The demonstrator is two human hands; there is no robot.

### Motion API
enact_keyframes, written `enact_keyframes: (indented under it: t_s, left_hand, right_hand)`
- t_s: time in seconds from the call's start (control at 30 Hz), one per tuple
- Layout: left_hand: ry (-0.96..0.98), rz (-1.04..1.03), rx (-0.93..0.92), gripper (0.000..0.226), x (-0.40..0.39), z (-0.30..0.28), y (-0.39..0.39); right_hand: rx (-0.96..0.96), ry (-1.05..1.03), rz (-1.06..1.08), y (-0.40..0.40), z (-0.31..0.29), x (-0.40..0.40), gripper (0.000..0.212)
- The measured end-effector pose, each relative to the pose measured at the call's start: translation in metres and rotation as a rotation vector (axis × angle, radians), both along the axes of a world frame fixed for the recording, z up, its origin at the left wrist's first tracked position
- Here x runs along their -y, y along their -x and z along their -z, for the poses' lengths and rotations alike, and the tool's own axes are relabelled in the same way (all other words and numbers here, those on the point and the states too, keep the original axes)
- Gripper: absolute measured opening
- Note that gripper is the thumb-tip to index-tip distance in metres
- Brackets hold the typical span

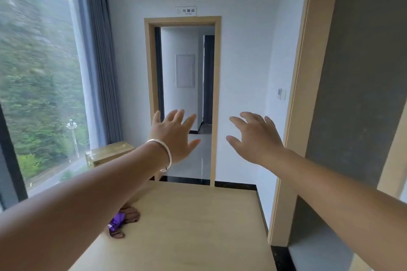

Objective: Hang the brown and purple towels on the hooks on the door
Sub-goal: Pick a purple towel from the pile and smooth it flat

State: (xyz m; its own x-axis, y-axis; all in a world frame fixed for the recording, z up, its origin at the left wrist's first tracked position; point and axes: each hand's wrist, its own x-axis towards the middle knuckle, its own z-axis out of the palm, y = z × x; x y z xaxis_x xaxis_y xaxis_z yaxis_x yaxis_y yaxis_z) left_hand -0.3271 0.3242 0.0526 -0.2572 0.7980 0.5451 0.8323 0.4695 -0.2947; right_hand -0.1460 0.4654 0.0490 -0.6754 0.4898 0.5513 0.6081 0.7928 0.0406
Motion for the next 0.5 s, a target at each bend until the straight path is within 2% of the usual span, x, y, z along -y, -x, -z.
enact_keyframes:
  t_s: [0.17,0.5]
  left_hand:
    - [-0.033,0.06,0.008,0.073,-0.041,-0.01,0.06]
    - [0.002,0.118,0.035,0.074,-0.134,0.014,0.139]
  right_hand:
    - [0.001,0.002,0.089,0.043,-0.008,-0.033,0.055]
    - [0.033,0.027,0.177,0.106,0.005,-0.111,0.055]
